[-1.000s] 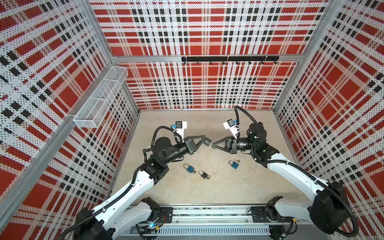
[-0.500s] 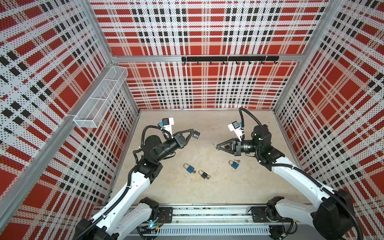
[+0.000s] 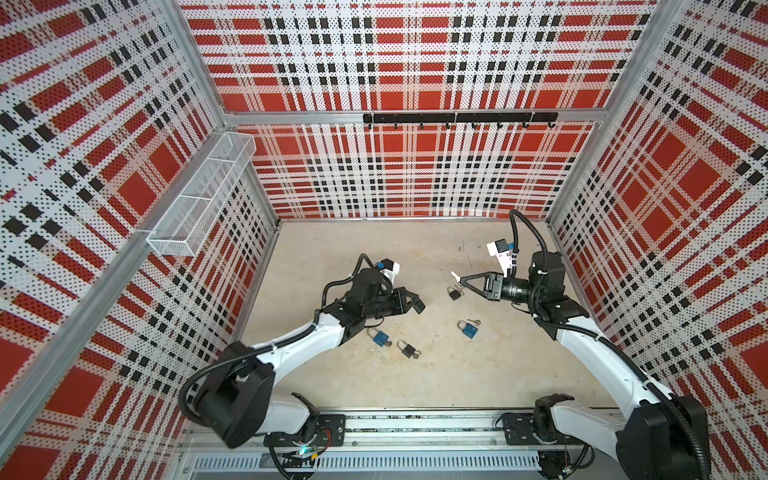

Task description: Lock with the key

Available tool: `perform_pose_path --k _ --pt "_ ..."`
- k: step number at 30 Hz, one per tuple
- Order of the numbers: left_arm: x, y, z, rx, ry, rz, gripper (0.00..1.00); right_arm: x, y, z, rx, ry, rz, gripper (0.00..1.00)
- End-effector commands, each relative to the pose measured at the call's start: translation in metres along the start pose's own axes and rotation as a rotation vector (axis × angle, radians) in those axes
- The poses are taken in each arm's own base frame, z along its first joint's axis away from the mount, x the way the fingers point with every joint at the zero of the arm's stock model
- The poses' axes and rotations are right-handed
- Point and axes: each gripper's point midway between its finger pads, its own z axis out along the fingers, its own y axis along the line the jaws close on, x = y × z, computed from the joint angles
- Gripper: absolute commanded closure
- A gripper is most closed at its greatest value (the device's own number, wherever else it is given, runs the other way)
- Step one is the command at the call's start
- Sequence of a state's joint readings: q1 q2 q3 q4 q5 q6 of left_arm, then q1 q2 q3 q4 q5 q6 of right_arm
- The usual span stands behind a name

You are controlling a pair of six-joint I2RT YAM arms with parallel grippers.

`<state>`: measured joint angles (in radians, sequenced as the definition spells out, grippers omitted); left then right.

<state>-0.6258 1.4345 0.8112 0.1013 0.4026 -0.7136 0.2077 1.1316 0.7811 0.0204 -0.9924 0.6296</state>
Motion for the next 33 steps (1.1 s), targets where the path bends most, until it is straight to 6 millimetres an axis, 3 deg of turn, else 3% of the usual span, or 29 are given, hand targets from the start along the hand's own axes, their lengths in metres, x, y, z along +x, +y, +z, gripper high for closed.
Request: perform_pose_path --k 1,8,13,21,33 --pt "-0.011 -0.008 0.022 0.009 0.012 0.102 1.0 -0.001 0.003 -0.003 0.006 -0.013 -0.052 1.0" --pt "-0.009 0.007 0.076 0.021 0.113 0.096 1.0 -0.001 0.0 -0.003 0.015 -0.009 -0.058 1.0" --pt "-0.002 0.029 0.102 -0.004 0.16 0.071 1.0 -0.003 -0.001 -0.001 0.012 -0.003 -0.055 1.0" --pt "0.004 0.049 0.12 -0.035 0.186 0.056 1.0 -0.003 -0.001 0.001 -0.001 0.006 -0.062 1.0" --pt "-0.001 0.06 0.135 -0.046 0.179 0.032 1.0 -0.004 -0.007 0.005 0.002 0.008 -0.052 1.0"
